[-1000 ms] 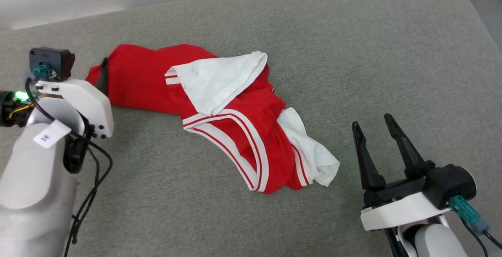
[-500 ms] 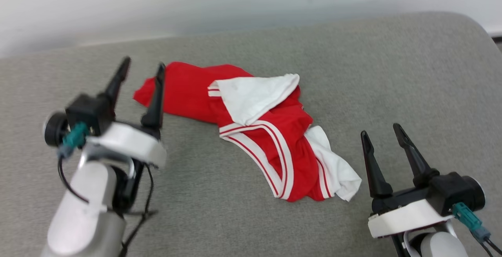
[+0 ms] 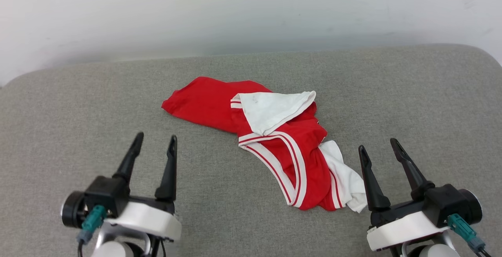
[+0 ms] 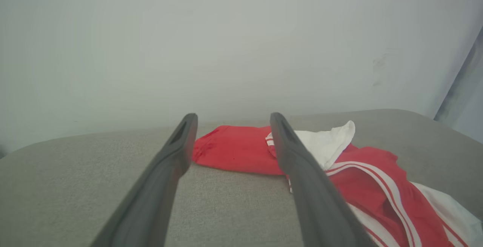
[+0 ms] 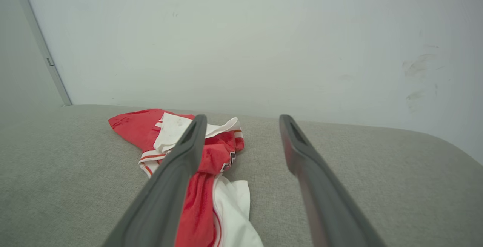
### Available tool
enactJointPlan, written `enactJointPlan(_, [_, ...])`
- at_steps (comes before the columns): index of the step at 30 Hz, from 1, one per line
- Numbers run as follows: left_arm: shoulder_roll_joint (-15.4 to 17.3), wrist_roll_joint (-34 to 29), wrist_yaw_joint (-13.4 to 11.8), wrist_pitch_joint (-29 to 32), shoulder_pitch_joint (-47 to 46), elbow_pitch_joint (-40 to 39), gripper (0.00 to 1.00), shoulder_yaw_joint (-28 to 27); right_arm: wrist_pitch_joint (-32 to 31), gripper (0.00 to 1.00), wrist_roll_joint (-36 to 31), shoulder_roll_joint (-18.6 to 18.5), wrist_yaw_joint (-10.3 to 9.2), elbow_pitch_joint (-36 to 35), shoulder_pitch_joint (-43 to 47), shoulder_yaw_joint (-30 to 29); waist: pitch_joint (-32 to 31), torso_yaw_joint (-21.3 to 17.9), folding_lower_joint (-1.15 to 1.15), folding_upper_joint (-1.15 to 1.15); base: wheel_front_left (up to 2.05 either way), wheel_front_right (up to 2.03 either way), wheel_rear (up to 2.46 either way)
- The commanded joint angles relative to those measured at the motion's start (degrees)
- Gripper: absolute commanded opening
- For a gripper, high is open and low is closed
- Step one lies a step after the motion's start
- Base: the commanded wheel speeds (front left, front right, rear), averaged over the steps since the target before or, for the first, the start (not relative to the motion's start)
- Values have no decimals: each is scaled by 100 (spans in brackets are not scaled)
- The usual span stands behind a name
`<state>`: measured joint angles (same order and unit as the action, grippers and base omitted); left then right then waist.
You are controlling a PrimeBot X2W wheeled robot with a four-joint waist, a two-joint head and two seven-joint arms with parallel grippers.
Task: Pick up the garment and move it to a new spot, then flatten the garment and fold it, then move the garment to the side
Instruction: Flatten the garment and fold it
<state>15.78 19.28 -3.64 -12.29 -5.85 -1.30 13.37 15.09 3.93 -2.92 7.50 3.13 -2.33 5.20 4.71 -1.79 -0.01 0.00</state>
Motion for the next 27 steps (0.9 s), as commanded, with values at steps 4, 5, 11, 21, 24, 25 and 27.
enactJointPlan(4, [-129,31,-92,8,334,-46,100,128,11,100,-11,8,-2,-13,63,59,-20,5,1,0,0,0,0])
enactJointPlan(5, [-145,41,-84,7,361,-37,100,158,11,100,-9,8,-2,-16,67,75,-13,2,1,0,0,0,0])
enactJointPlan(11, [-205,19,-56,-5,234,-35,100,262,-259,100,-167,8,-2,-11,-13,340,84,85,1,0,0,0,0])
enactJointPlan(21, [-307,-16,-54,-116,30,119,100,354,-3257,100,259,-769,-3,-97,-838,1345,336,460,1,0,0,0,0])
enactJointPlan(24, [-349,-22,-27,-156,-35,187,100,389,-4122,100,514,-942,-3,54,-1079,1452,406,581,1,0,0,0,0])
enactJointPlan(25, [-362,-26,-8,-170,-49,209,100,400,-4375,100,581,-1023,-3,126,-1139,1525,427,622,1,0,0,0,0])
enactJointPlan(27, [-386,-35,3,-188,-84,244,100,419,-4746,100,748,-1147,-3,269,-1261,1685,476,708,1,0,0,0,0])
